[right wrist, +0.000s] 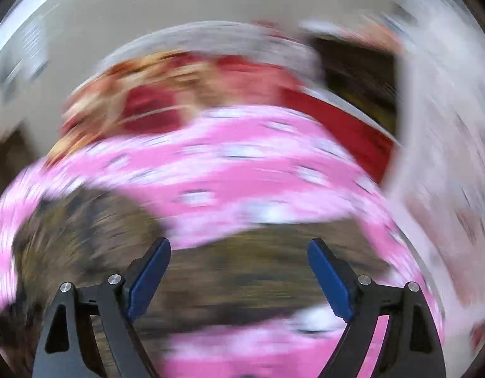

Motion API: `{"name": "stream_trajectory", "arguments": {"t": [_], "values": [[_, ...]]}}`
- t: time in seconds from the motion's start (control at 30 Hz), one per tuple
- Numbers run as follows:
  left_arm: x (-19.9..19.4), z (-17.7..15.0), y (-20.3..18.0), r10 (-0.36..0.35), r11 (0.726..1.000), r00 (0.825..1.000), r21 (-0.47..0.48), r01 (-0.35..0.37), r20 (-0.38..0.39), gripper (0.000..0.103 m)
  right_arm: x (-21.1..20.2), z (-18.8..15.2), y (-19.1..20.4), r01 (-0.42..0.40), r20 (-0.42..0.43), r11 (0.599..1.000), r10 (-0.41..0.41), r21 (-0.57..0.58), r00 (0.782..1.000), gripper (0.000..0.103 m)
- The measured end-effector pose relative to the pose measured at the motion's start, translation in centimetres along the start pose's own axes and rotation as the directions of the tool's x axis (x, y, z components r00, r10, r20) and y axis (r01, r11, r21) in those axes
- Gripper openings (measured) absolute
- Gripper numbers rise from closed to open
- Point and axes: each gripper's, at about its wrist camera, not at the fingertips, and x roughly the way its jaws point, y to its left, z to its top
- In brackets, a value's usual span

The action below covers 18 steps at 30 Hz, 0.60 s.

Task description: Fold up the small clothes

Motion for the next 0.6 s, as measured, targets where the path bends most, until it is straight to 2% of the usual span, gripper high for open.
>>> {"name": "stream_trajectory", "arguments": {"t": [0.03,0.07,0.13,0.17,0.2,0.27,0.33,0.37,0.4,0.43,0.47,0.53,0.57,0.6], "values": [[0.0,0.0,0.1,-0.003,1.000,1.000,-0.001,0.003,0.000,0.094,0.3,0.3,-4.2,-0.014,-0.028,0.990,0.018,0.137,0.999,0.092],[0.0,0.0,0.0,-0.005,1.000,1.000,-0.001,0.005,0.000,0.094,0.9,-0.3,-8.3,-0.068,-0.046,0.951,0.085,0.302,0.995,0.092],[0.1,0.0,-0.1,-0.002,1.000,1.000,0.002,0.002,-0.001,0.095,2.2,-1.9,-12.9,-0.180,-0.033,0.824,0.234,0.538,0.972,0.092],[0.1,0.0,0.0,-0.003,1.000,1.000,0.002,0.003,-0.002,0.096,3.1,-2.8,-14.4,-0.248,-0.002,0.744,0.317,0.621,0.948,0.092],[0.1,0.0,0.0,-0.004,1.000,1.000,0.003,0.004,-0.002,0.096,3.8,-3.2,-14.9,-0.291,0.028,0.691,0.365,0.662,0.930,0.089],[0.1,0.0,0.0,-0.005,1.000,1.000,0.003,0.005,-0.003,0.096,5.1,-3.9,-15.9,-0.342,0.085,0.608,0.410,0.716,0.908,0.087],[0.1,0.0,-0.1,-0.004,1.000,1.000,0.004,0.004,-0.003,0.096,6.3,-3.8,-16.3,-0.368,0.115,0.564,0.433,0.740,0.894,0.082],[0.1,0.0,-0.1,-0.003,1.000,1.000,0.004,0.003,-0.003,0.096,6.8,-3.5,-16.3,-0.364,0.114,0.573,0.424,0.735,0.899,0.081],[0.1,0.0,-0.1,-0.002,1.000,1.000,0.004,0.002,-0.003,0.097,7.1,-3.1,-16.3,-0.358,0.110,0.595,0.411,0.720,0.905,0.076],[0.1,0.0,-0.1,-0.003,1.000,1.000,0.004,0.003,-0.003,0.097,7.3,-2.6,-16.1,-0.342,0.100,0.620,0.391,0.706,0.915,0.063],[0.1,0.0,-0.1,-0.002,1.000,1.000,0.004,0.002,-0.004,0.097,7.9,-2.1,-15.8,-0.333,0.087,0.625,0.390,0.706,0.917,0.055],[0.1,0.0,-0.1,-0.003,1.000,1.000,0.004,0.003,-0.003,0.097,9.0,-1.8,-15.1,-0.309,0.054,0.640,0.384,0.703,0.922,0.016],[0.1,0.0,-0.1,-0.004,1.000,1.000,0.003,0.004,-0.003,0.097,9.0,-1.4,-14.6,-0.307,0.048,0.662,0.379,0.684,0.924,0.008],[0.1,0.1,-0.2,-0.004,1.000,1.000,0.004,0.004,-0.003,0.097,7.9,-0.5,-13.9,-0.298,0.051,0.705,0.349,0.644,0.936,0.006]]}}
